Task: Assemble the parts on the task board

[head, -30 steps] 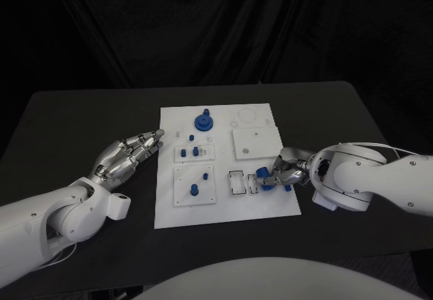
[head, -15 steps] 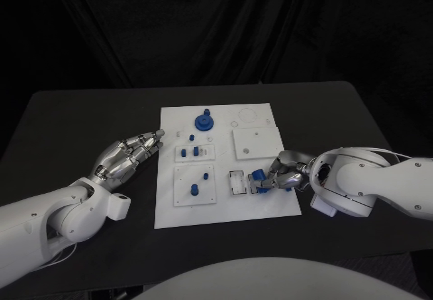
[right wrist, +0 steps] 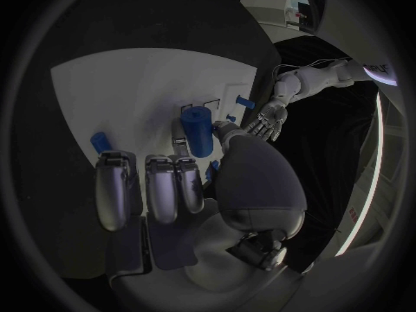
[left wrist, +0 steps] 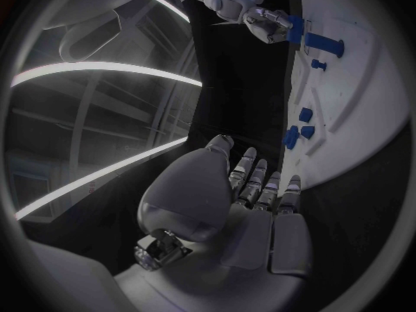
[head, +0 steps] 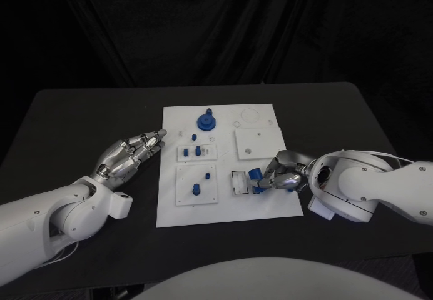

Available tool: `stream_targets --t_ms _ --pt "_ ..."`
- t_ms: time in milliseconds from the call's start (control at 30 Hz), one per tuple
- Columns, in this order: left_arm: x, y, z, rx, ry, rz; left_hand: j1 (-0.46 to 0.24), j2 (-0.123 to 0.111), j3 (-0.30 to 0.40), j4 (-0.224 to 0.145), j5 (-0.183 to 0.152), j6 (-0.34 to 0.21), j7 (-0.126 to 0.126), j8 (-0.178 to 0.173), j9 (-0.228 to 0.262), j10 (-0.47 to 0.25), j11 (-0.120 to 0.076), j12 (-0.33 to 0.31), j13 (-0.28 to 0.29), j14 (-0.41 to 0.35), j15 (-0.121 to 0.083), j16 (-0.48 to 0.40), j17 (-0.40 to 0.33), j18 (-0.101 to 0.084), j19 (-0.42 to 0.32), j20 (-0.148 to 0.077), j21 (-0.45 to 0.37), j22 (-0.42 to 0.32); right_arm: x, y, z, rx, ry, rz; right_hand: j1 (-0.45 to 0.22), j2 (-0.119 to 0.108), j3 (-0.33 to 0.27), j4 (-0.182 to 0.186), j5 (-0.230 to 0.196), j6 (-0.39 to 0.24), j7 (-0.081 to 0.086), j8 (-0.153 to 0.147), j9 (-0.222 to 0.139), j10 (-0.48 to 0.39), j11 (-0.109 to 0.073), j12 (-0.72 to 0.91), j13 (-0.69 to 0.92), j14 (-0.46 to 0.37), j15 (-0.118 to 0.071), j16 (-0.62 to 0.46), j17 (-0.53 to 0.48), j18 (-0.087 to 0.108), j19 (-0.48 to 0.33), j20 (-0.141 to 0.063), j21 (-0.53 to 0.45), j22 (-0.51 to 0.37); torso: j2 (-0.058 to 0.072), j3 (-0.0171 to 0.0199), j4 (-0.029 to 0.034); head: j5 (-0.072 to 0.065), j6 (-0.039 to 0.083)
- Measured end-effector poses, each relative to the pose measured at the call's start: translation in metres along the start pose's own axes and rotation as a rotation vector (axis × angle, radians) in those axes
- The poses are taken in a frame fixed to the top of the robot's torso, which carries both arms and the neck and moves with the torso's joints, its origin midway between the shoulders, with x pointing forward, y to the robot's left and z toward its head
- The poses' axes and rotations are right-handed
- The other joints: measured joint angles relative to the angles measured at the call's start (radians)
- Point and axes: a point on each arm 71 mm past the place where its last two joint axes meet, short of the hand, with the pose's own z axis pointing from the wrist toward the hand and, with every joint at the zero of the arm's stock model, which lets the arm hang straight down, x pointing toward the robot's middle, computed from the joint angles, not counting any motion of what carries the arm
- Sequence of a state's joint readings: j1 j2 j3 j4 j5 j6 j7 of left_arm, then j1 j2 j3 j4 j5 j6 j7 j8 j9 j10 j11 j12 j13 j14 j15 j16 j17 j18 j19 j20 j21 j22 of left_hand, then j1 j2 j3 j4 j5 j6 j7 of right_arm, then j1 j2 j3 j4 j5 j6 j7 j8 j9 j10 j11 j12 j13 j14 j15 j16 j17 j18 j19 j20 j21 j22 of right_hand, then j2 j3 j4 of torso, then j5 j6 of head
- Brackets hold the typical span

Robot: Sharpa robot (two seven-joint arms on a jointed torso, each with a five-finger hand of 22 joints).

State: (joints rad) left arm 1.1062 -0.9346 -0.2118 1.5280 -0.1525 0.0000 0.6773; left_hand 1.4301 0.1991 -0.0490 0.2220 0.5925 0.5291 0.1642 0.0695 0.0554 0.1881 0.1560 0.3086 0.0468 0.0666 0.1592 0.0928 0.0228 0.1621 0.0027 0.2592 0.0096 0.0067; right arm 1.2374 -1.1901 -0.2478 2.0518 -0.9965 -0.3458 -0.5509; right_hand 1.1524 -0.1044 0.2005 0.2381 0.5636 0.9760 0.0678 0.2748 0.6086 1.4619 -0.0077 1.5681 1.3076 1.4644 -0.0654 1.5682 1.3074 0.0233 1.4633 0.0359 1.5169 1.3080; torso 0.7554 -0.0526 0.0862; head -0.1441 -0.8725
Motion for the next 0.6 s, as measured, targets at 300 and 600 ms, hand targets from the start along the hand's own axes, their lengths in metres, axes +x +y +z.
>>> stream_targets --t_ms 300,600 --pt "0.000 0.000 0.000 0.000 0.000 0.000 0.000 0.000 0.006 0.000 0.004 0.000 0.000 0.000 0.000 -0.004 0.004 0.000 0.000 0.000 0.000 0.000 0.001 0.000 0.000 0.007 0.000 0.000 0.004 0.008 0.001 -0.021 -0.001 0.002 -0.013 0.013 0.000 0.000 -0.027 0.000 0.001 0.005 0.000 0.000 0.000 0.000 0.000 0.000 0.000 0.000 0.000 0.000 0.000 0.000 0.000 0.000 0.000 -0.0008 0.0005 0.000 0.000" --pt "0.000 0.000 0.000 0.000 0.001 -0.001 0.000 0.000 0.012 -0.005 0.005 0.000 0.000 0.000 0.000 -0.004 0.004 0.000 0.000 0.000 0.000 0.004 0.001 0.000 0.000 0.008 0.000 0.000 0.009 0.015 0.004 -0.031 0.018 0.016 -0.024 0.032 0.004 0.004 -0.062 -0.003 -0.001 0.011 0.000 0.000 0.000 0.000 0.000 -0.001 0.001 0.000 0.000 0.000 0.000 0.000 -0.007 0.000 0.000 -0.0004 0.0004 -0.001 0.000"
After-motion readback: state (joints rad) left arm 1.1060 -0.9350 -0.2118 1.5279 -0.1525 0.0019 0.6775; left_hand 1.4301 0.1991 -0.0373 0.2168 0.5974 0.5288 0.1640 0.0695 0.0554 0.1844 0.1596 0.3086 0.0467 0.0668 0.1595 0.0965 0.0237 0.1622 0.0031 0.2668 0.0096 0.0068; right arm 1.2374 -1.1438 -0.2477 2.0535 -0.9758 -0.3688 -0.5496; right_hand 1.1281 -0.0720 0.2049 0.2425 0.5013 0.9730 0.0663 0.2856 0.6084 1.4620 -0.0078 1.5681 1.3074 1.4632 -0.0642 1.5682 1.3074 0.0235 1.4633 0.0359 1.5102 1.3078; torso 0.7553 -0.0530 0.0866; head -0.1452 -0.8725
